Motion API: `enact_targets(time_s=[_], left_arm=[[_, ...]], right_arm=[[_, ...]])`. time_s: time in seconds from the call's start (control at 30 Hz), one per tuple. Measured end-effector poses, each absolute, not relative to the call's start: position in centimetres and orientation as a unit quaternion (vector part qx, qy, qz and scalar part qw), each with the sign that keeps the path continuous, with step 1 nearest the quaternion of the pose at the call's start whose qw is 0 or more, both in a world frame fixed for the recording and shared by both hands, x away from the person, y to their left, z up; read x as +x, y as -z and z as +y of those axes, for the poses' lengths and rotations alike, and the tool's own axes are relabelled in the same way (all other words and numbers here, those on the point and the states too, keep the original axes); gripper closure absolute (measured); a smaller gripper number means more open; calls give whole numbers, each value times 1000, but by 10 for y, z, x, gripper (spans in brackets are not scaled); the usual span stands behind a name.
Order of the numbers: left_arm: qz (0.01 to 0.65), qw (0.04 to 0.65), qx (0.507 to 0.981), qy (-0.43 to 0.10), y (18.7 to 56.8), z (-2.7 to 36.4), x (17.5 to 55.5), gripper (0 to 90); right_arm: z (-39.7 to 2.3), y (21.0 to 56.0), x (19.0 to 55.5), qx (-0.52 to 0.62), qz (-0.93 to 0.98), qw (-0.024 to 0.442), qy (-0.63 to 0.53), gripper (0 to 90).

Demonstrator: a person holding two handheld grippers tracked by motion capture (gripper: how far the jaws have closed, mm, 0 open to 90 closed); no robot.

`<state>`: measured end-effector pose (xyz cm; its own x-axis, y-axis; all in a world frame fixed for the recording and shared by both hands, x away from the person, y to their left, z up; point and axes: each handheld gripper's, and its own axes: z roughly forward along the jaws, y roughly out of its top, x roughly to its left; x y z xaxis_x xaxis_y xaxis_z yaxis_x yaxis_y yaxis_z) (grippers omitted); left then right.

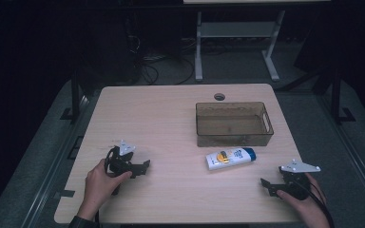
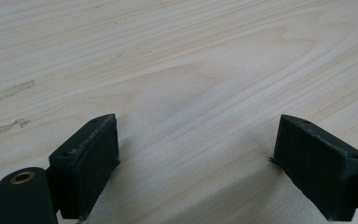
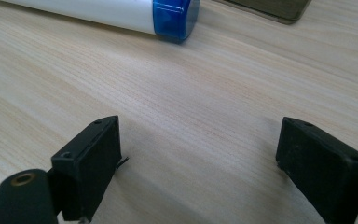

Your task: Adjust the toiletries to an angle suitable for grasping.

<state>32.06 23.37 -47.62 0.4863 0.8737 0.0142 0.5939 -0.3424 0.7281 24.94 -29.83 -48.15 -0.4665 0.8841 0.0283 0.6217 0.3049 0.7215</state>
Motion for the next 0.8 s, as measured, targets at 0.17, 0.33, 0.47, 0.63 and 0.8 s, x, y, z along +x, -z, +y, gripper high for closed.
enact_targets(time_s=[0.17, 0.33, 0.47, 0.63, 0.8], left_arm=[[462, 339, 793, -206, 476, 234, 321, 128], [462, 339, 793, -206, 476, 234, 321, 128], [462, 339, 793, -206, 476, 234, 321, 128], [462, 339, 794, -206, 476, 234, 321, 128], [462, 339, 794, -206, 476, 234, 321, 128]], right_arm=[[-298, 481, 249, 480, 784, 192, -343, 142], [-299, 480, 248, 482, 782, 193, -345, 224], [-302, 477, 247, 488, 779, 186, -347, 309], [-303, 470, 246, 493, 770, 185, -360, 388], [-300, 461, 246, 497, 760, 178, -378, 527]])
